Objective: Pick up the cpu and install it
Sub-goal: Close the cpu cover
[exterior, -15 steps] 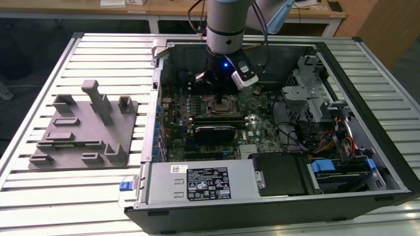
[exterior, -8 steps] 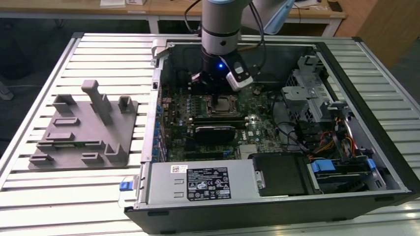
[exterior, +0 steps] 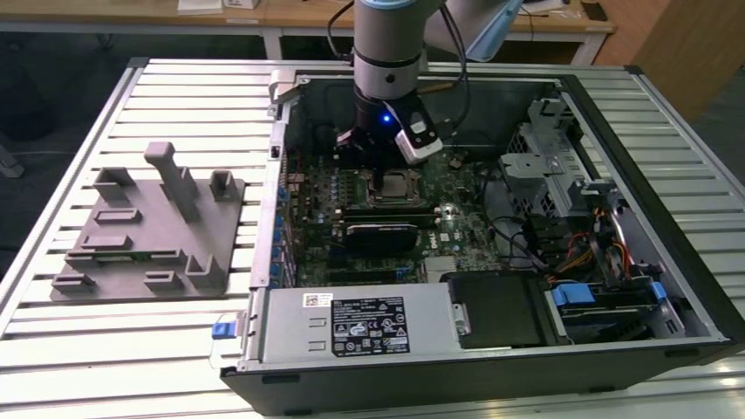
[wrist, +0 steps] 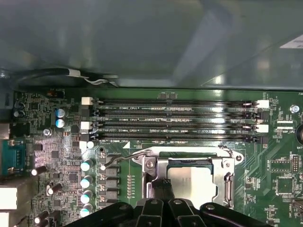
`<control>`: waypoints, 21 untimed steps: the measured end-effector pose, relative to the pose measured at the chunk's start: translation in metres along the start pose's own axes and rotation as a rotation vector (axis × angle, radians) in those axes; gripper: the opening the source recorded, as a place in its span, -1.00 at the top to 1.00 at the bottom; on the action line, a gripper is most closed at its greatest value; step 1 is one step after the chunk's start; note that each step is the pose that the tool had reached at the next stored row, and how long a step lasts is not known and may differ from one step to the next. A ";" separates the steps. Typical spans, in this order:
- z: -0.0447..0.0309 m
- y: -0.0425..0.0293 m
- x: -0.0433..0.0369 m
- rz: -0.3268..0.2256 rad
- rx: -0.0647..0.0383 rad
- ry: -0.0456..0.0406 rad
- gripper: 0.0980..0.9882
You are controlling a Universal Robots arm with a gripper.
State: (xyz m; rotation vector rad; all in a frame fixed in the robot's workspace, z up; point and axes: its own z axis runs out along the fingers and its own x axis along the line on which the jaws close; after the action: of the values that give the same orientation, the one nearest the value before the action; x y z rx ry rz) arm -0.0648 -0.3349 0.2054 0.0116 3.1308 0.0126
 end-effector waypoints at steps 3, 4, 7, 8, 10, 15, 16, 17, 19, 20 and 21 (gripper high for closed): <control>0.0001 0.0000 0.0000 0.000 0.000 -0.0001 0.98; 0.0001 0.0000 0.0000 0.000 0.000 -0.0001 0.98; 0.0016 0.0000 0.0001 0.000 0.000 -0.0001 0.98; 0.0020 0.0000 0.0002 0.000 0.000 -0.0001 0.98; 0.0027 0.0000 0.0006 0.000 0.000 -0.0001 0.98; 0.0045 0.0000 0.0013 0.000 0.000 -0.0002 0.98; 0.0046 -0.0001 0.0014 0.000 0.000 -0.0001 0.98; 0.0046 -0.0001 0.0014 0.000 0.000 0.0000 0.98; 0.0048 0.0000 0.0014 0.000 0.000 -0.0001 0.98; 0.0051 0.0000 0.0014 0.000 0.000 -0.0002 0.98; 0.0051 0.0000 0.0015 0.000 0.000 -0.0001 0.98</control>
State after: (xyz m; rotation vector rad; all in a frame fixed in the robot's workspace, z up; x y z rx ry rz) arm -0.0662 -0.3349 0.2003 0.0121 3.1306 0.0130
